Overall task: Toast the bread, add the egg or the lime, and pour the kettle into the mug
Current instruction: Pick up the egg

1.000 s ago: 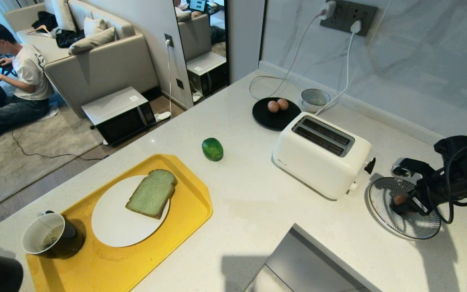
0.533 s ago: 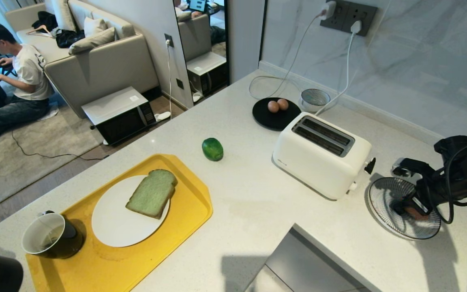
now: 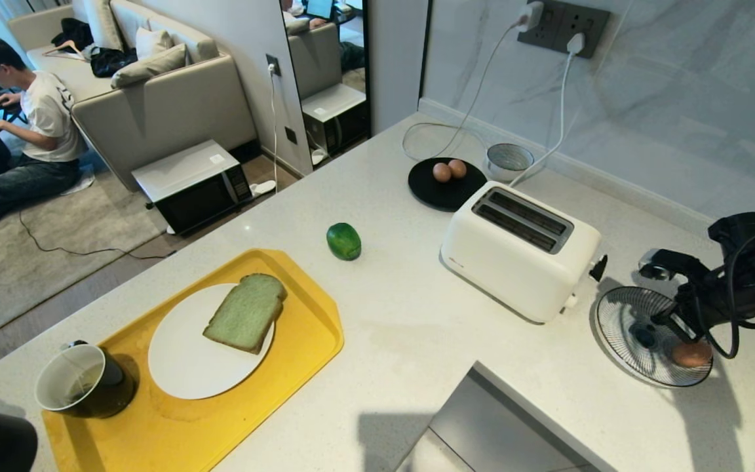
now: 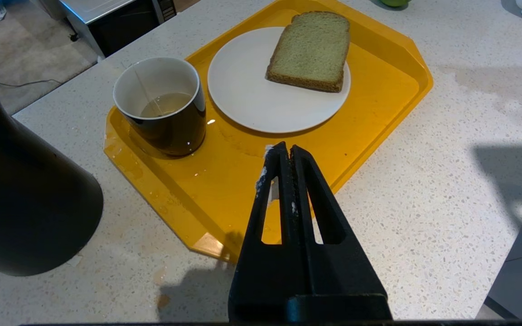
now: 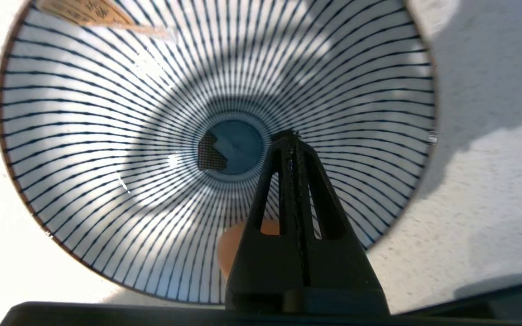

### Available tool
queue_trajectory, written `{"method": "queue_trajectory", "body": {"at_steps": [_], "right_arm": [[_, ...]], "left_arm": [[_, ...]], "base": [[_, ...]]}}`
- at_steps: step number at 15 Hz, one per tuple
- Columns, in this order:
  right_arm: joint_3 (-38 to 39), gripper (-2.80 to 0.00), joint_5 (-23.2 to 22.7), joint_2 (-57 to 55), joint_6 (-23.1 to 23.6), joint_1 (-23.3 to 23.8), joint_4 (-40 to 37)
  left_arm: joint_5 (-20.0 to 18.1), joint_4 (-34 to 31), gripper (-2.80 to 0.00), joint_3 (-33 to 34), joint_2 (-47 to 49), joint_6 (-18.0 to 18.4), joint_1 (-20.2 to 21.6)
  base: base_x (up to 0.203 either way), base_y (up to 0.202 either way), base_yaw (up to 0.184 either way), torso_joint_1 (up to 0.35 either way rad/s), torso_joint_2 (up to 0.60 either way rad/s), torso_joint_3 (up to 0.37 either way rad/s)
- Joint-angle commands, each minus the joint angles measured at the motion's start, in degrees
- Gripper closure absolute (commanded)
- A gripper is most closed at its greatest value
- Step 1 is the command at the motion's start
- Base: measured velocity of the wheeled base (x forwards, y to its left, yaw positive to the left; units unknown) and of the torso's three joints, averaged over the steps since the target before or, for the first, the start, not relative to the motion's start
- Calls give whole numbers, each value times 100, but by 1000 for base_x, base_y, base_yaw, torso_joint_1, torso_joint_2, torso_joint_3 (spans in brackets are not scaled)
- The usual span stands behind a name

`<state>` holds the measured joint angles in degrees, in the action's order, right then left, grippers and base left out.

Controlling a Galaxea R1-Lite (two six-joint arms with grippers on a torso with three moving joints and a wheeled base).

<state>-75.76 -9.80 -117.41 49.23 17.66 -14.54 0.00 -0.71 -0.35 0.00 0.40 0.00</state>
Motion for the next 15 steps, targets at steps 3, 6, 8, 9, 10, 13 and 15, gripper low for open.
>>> {"method": "queue_trajectory", "body": {"at_steps": [3, 6, 8, 9, 10, 13, 15], "right_arm": [[295, 0, 488, 612, -159, 0, -56], [629, 0, 674, 929, -652, 3, -67], [792, 0, 730, 1011, -843, 8, -304], [886, 0, 741, 1055, -847, 3, -392], [955, 0, 742, 1059, -863, 0, -400], [944, 0, 742, 1021, -1290, 1, -374], [862, -280, 755, 986, -2059, -36, -379]], "left_arm": [[0, 0, 0, 0, 9, -5, 0], [0, 0, 0, 0, 9, -5, 0], [0, 0, 0, 0, 9, -5, 0], [0, 0, 0, 0, 9, -5, 0], [0, 0, 0, 0, 9, -5, 0], [0, 0, 0, 0, 9, 3, 0], [0, 0, 0, 0, 9, -5, 0]], "base": [[0, 0, 0, 0, 0, 0], [0, 0, 0, 0, 0, 0], [0, 0, 0, 0, 0, 0], [0, 0, 0, 0, 0, 0], [0, 0, 0, 0, 0, 0], [0, 0, 0, 0, 0, 0], [0, 0, 0, 0, 0, 0]]}}
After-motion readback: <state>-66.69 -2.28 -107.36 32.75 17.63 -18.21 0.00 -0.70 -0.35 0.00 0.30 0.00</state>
